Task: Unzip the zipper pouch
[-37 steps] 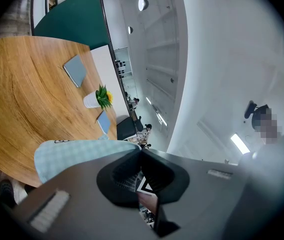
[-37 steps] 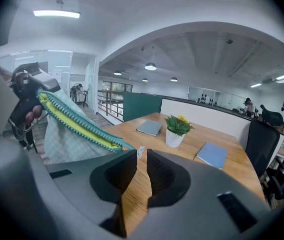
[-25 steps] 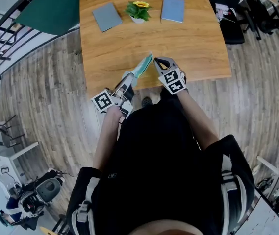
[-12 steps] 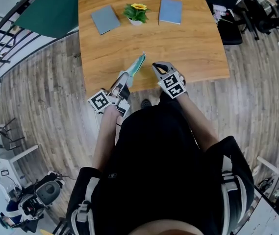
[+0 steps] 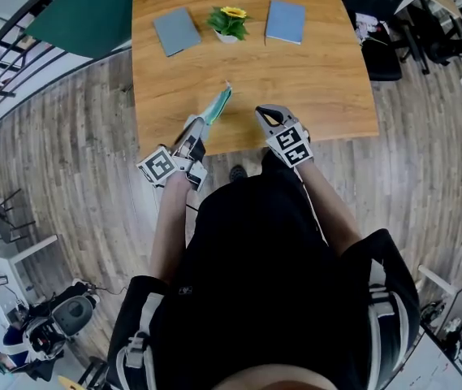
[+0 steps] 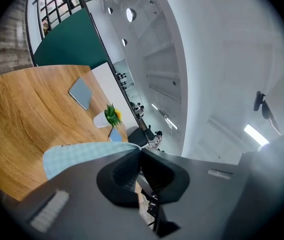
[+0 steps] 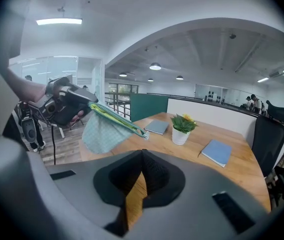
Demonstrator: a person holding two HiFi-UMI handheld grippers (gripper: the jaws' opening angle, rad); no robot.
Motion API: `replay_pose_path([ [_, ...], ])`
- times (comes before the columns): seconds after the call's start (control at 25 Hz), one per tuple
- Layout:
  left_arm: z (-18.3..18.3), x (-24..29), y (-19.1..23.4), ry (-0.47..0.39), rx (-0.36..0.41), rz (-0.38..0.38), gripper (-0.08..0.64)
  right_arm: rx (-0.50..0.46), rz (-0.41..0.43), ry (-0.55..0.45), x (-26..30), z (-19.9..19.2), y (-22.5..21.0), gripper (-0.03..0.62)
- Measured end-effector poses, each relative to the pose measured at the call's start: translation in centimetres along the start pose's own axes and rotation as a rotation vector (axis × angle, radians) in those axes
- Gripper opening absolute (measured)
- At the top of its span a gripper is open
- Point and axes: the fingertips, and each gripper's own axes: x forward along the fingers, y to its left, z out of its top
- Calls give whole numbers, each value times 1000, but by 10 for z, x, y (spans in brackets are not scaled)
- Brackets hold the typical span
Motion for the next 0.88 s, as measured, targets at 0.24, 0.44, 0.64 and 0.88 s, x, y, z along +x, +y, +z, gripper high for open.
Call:
replay_pose_path([
  [0.24, 5, 1, 3, -22, 6, -4, 2, 26, -9, -9, -8, 0, -9, 2],
  [0.44, 9, 2, 4, -40, -8, -7, 2, 44, -5, -27, -13, -3, -11, 2],
  [0.64, 10, 1, 5, -47, -15, -4, 2, 51, -15, -37, -17, -4, -12, 2],
  [0.88, 11, 1, 3, -44, 5, -10, 2, 60, -23, -45, -19, -8, -13, 2],
])
